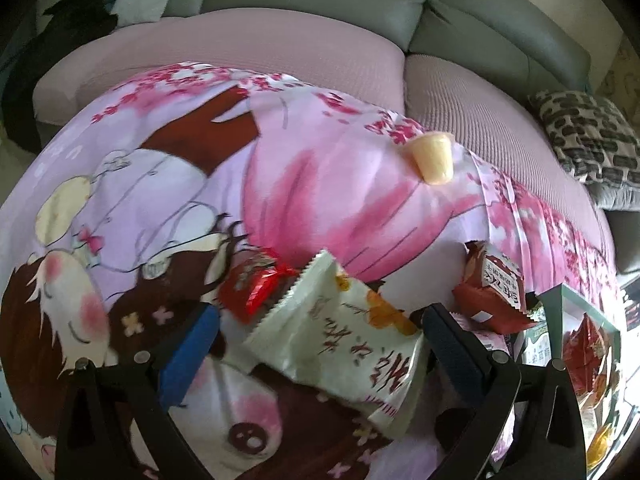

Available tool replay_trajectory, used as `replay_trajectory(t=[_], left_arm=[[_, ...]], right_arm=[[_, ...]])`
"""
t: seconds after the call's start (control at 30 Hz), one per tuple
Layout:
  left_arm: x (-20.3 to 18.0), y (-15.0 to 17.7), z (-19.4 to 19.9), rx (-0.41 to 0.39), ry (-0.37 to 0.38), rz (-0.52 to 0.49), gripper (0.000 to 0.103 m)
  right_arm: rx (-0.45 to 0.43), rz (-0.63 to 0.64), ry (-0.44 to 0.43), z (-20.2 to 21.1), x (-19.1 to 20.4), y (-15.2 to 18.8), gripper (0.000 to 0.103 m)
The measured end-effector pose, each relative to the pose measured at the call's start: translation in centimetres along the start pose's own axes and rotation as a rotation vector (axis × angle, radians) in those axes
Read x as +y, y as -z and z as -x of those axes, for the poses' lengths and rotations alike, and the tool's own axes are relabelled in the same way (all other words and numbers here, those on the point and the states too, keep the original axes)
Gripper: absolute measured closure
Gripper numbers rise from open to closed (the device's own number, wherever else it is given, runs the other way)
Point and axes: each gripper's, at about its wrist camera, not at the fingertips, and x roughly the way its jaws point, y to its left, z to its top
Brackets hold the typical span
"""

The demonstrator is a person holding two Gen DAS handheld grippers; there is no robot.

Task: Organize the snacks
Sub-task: 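Grasp the white pastry bag with the left tool while the right tool holds the pink bag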

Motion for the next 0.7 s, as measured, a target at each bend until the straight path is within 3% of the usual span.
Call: replay_trajectory(t=[0.37,0.7], left_arm=[[0.0,0.6,0.0,0.023,-0.074,-0.044,0.001],[4.1,1.4,1.1,0.043,-0.106,0.05,0.001]], right_arm=[[0.006,0.002,-0.001,0.2,0.1,0.1,0.056],[0.01,0.004,0.004,0.2,0.2,0.3,0.056]])
